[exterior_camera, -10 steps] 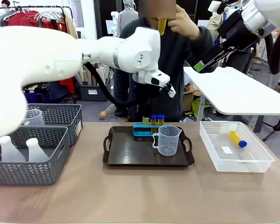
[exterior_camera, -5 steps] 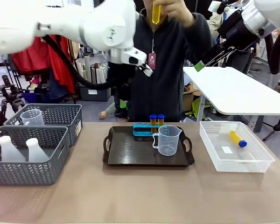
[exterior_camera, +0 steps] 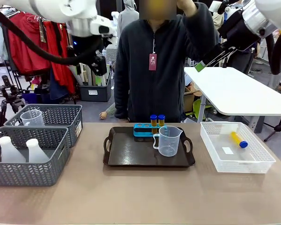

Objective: Prepare the laboratory tools.
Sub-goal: Pick up one Small flask and place it on the Handle tray.

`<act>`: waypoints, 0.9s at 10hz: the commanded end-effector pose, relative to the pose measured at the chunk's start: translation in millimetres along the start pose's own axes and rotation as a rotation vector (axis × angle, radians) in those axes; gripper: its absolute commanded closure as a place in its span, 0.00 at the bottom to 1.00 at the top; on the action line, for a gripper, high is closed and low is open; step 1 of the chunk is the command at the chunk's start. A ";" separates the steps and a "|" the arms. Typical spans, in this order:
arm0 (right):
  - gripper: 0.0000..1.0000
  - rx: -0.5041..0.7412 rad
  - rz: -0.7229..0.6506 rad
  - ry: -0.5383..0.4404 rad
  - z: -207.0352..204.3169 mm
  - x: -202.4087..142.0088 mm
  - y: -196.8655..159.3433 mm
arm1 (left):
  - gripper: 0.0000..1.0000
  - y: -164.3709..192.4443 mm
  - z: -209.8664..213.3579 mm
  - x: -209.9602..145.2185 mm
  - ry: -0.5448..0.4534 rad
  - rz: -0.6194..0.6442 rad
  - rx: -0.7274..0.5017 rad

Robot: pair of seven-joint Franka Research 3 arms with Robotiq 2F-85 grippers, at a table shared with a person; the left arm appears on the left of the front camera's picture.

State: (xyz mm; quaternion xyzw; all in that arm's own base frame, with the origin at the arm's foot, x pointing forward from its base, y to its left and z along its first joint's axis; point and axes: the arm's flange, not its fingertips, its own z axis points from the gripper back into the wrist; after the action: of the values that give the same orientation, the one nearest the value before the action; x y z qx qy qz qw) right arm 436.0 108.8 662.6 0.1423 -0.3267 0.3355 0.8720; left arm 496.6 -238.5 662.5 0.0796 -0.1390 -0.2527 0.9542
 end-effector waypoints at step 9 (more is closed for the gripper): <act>0.00 0.004 0.000 -0.003 0.8 0.1 -0.2 | 0.00 12.1 10.9 -18.3 -0.003 0.101 0.050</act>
State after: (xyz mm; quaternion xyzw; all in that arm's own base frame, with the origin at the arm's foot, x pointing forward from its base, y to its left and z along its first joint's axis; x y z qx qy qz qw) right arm 436.0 108.8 662.7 0.1423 -0.3267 0.3355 0.8720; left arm 491.1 -228.5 670.9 0.0814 -0.1476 -0.2161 0.9617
